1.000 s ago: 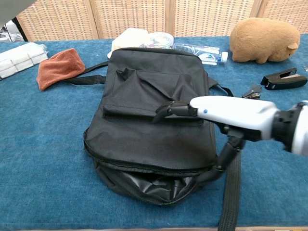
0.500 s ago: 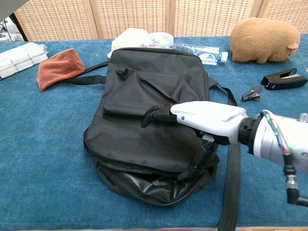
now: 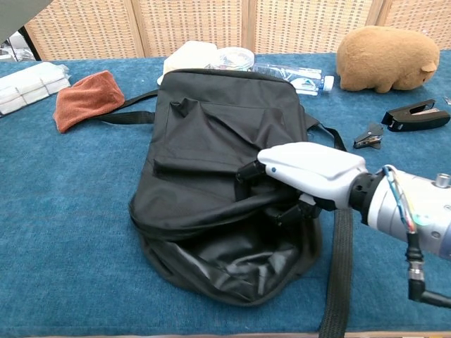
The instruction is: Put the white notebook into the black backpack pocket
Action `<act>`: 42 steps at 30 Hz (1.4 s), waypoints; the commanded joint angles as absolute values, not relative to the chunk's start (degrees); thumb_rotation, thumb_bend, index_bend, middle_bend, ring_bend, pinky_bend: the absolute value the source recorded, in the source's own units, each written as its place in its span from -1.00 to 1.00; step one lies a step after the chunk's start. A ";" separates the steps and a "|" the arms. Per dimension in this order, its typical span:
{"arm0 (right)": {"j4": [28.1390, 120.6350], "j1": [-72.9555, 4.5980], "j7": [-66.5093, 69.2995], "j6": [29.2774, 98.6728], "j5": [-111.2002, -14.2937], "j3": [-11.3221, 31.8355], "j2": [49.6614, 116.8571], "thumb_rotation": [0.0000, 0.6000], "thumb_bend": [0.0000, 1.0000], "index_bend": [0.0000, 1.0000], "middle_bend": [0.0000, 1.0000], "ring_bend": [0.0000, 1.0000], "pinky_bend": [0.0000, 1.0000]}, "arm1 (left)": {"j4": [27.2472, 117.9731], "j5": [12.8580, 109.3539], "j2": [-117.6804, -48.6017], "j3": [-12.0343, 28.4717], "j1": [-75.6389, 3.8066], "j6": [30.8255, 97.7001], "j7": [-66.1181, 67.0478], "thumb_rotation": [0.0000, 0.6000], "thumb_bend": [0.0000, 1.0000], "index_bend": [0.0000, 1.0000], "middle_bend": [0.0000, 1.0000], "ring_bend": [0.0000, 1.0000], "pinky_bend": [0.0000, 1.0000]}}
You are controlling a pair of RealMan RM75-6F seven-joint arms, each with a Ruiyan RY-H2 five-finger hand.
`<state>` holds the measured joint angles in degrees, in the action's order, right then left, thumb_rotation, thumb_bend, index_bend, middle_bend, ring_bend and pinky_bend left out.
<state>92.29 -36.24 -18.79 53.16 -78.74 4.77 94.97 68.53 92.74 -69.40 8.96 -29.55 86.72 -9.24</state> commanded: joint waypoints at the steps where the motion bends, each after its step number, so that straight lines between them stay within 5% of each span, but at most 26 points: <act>1: 92.58 -35.63 -17.45 54.26 -79.60 4.23 93.83 1.00 0.50 -0.03 -0.08 -0.28 0.03 | 67.51 93.59 -69.91 8.56 -29.24 87.85 -10.58 1.00 -0.02 0.49 0.15 0.03 0.33; 10: 97.20 -33.78 -4.12 55.52 -80.82 3.94 87.33 1.00 0.50 0.04 -0.02 -0.25 0.05 | 61.41 99.34 -72.67 6.74 -28.85 95.14 -18.87 1.00 -0.02 0.50 0.15 0.03 0.33; 19: 102.65 -34.29 12.29 50.97 -71.27 10.30 81.06 1.00 0.51 0.08 -0.01 -0.24 0.05 | 54.02 105.25 -78.09 5.30 -27.60 108.22 -27.06 1.00 -0.02 0.51 0.15 0.03 0.33; 31: 102.41 -39.47 22.76 38.31 -51.70 17.25 76.52 1.00 0.70 0.08 -0.01 -0.24 0.01 | 46.49 110.92 -85.01 2.80 -27.57 118.97 -31.56 1.00 -0.02 0.54 0.18 0.07 0.36; 42: 101.75 -46.44 24.09 28.36 -37.99 18.95 71.46 1.00 0.76 0.11 0.02 -0.28 -0.07 | 38.95 120.07 -93.91 -1.70 -29.89 128.00 -30.87 1.00 -0.02 0.56 0.20 0.09 0.38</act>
